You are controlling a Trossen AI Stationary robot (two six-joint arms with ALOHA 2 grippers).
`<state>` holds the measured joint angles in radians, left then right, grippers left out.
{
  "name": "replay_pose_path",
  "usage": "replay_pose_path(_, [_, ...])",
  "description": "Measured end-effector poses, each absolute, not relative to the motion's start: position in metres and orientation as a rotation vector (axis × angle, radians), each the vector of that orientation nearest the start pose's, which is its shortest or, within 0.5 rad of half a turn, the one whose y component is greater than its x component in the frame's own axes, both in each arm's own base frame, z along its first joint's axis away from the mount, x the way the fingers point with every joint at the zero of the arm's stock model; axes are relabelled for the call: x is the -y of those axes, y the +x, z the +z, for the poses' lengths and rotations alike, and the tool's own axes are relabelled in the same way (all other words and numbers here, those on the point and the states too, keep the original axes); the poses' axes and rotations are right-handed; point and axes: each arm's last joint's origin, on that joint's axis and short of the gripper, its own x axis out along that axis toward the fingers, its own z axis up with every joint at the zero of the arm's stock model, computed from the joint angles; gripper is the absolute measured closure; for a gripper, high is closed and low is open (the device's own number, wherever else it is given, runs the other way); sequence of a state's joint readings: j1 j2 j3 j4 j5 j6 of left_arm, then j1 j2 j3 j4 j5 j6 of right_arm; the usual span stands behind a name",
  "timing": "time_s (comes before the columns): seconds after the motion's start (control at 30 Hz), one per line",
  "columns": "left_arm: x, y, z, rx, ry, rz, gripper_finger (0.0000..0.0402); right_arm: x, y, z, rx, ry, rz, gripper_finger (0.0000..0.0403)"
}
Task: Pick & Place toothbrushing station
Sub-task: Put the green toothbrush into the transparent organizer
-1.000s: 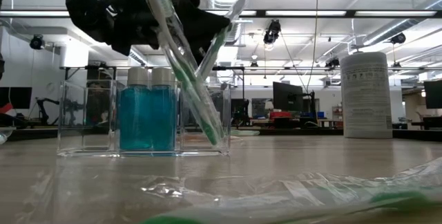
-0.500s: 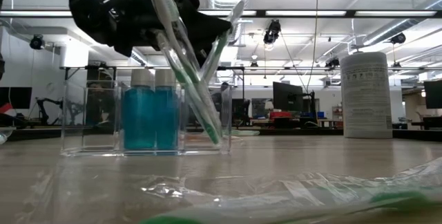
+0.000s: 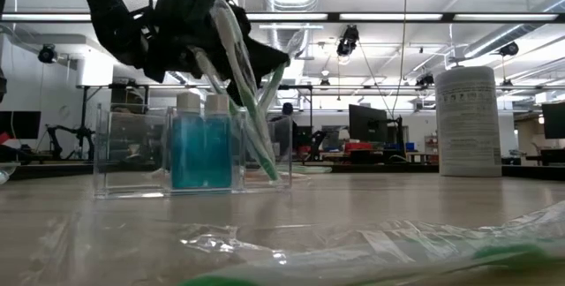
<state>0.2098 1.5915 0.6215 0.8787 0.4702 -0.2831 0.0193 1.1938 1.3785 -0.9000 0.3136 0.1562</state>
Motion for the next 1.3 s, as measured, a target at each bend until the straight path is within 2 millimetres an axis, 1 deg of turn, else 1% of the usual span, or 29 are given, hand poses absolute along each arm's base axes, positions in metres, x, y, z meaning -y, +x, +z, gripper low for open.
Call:
replay_pose_path(0.27, [-0.064,0.291,0.189,-0.126,-0.32,-0.195,0.0372,0.005,0.225,0.39,-0.683,0.03,-0.336,0.0321])
replay_pose_path(0.47, [-0.069,0.27,0.189,-0.116,-0.346,-0.151,0.0372,0.005,0.225,0.39,-0.683,0.03,-0.337,0.0321])
replay_pose_path(0.6, [-0.069,0.253,0.191,-0.095,-0.344,-0.094,0.0372,0.005,0.225,0.39,-0.683,0.03,-0.337,0.0321])
replay_pose_path(0.77, [-0.066,0.237,0.191,-0.069,-0.342,-0.023,0.0372,0.005,0.225,0.39,-0.683,0.03,-0.337,0.0321])
replay_pose_path(0.93, [-0.063,0.224,0.186,-0.07,-0.406,0.023,0.0372,0.005,0.225,0.39,-0.683,0.03,-0.336,0.0321])
replay_pose_path(1.1, [-0.061,0.216,0.184,-0.071,-0.442,0.041,0.0372,0.005,0.225,0.39,-0.683,0.03,-0.336,0.0321])
replay_pose_path(1.3, [-0.061,0.215,0.197,-0.016,-0.368,0.029,0.0372,0.005,0.225,0.39,-0.683,0.03,-0.336,0.0321])
